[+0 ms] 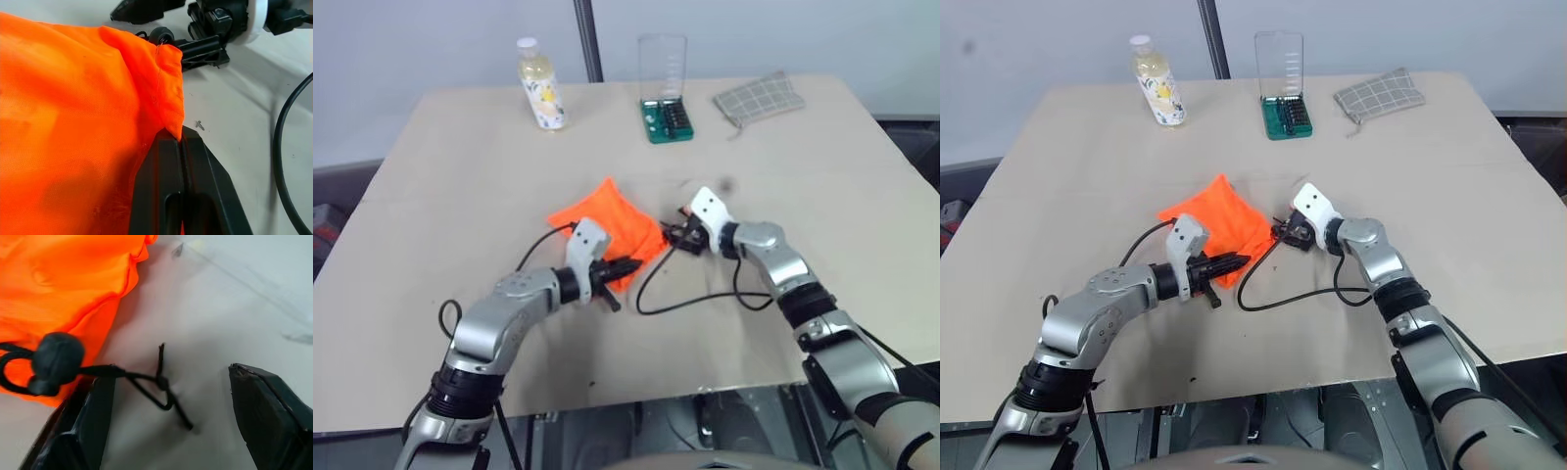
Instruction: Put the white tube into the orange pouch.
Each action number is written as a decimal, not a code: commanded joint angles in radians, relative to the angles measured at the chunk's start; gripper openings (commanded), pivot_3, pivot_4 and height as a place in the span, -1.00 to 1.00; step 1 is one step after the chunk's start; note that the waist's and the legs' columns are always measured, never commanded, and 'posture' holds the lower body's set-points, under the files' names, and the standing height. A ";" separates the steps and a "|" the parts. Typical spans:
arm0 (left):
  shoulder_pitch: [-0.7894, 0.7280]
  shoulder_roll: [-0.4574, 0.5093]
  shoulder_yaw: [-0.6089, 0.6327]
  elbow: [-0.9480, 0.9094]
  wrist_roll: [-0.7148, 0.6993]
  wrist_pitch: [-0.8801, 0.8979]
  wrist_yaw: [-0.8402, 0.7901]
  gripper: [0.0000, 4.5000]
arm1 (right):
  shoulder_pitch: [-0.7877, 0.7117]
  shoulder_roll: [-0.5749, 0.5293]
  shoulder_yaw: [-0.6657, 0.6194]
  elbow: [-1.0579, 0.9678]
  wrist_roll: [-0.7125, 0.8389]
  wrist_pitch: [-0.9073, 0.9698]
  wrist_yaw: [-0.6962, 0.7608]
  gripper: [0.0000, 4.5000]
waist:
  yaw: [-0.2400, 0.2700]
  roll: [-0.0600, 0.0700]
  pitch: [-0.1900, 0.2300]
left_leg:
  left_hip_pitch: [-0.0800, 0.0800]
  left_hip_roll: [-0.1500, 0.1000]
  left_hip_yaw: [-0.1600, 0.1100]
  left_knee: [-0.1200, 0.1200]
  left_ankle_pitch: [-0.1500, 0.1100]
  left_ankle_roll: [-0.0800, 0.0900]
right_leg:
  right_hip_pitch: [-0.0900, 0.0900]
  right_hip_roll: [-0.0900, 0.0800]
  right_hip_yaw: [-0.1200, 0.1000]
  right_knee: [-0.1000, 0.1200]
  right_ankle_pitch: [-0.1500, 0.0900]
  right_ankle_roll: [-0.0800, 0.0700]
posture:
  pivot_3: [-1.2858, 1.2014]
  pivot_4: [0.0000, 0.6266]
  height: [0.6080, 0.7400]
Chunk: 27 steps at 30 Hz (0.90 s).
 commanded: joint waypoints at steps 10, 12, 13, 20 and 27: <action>0.005 -0.002 0.028 -0.058 -0.007 -0.008 0.018 -1.00 | 0.044 0.042 -0.157 -0.134 0.161 0.074 0.006 -0.97 | -0.002 0.000 0.000 | 0.000 0.001 -0.001 0.000 0.001 -0.001 | 0.000 0.000 0.000 0.000 0.000 0.000 | 0.03 -0.52 1.00; -0.013 -0.022 0.050 -0.047 -0.022 -0.004 0.037 -1.00 | 0.050 0.045 -0.198 -0.206 0.211 0.156 -0.012 -0.97 | -0.002 0.001 0.000 | -0.001 0.001 -0.001 0.000 0.001 -0.001 | 0.000 0.000 0.000 0.000 0.000 0.000 | 0.03 -0.52 1.00; -0.027 -0.037 0.069 -0.044 -0.044 0.012 0.047 -0.88 | 0.050 0.048 -0.218 -0.252 0.241 0.204 -0.024 -0.99 | -0.001 0.001 0.000 | -0.001 0.001 -0.002 0.000 0.000 0.000 | 0.000 0.000 0.000 0.000 0.000 0.000 | 0.03 -0.52 1.00; -0.084 -0.061 0.096 -0.081 -0.025 -0.087 0.045 0.34 | 0.002 0.065 -0.285 -0.560 0.384 0.494 -0.131 -1.00 | -0.001 0.001 0.000 | -0.001 0.000 -0.003 0.000 0.000 0.000 | 0.000 0.000 -0.001 0.001 0.000 0.000 | 0.03 -0.52 1.00; -0.215 -0.109 0.133 -0.052 -0.011 -0.233 0.062 0.34 | -0.082 0.046 -0.277 -0.694 0.419 0.594 -0.170 -1.00 | 0.003 0.001 0.000 | -0.001 0.000 -0.003 0.000 0.000 0.000 | 0.000 0.000 -0.002 0.000 0.000 0.000 | 0.03 -0.52 1.00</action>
